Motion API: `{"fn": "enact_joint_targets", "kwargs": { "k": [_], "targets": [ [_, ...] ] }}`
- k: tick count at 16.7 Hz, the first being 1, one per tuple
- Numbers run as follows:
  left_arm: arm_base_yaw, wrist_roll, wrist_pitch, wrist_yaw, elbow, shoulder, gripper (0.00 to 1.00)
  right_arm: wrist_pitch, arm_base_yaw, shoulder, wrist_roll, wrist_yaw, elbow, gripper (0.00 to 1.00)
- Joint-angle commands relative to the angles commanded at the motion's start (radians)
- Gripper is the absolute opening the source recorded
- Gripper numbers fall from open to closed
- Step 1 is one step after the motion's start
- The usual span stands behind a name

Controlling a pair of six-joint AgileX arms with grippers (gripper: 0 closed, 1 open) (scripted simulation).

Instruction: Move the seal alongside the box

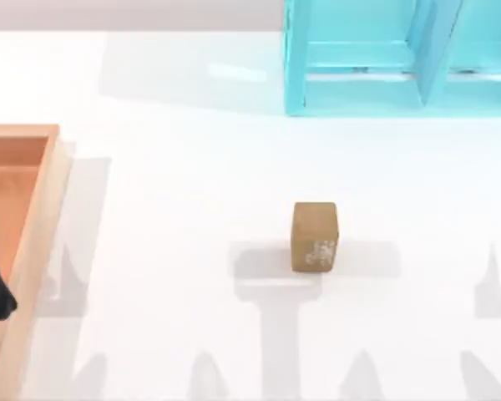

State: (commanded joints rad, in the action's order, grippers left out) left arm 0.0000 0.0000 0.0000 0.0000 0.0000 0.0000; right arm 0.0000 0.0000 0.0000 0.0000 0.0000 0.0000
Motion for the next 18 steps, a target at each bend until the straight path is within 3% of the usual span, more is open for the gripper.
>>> {"fn": "enact_joint_targets", "kwargs": {
  "k": [7, 18],
  "targets": [
    [-0.042, -0.030, -0.079, 0.002, 0.125, 0.120, 1.00, 0.000, 0.000, 0.000, 0.000, 0.000, 0.000, 1.00],
    [-0.255, -0.252, -0.525, 0.009, 0.824, 0.801, 1.00, 0.000, 0.000, 0.000, 0.000, 0.000, 0.000, 1.00]
  ]
}}
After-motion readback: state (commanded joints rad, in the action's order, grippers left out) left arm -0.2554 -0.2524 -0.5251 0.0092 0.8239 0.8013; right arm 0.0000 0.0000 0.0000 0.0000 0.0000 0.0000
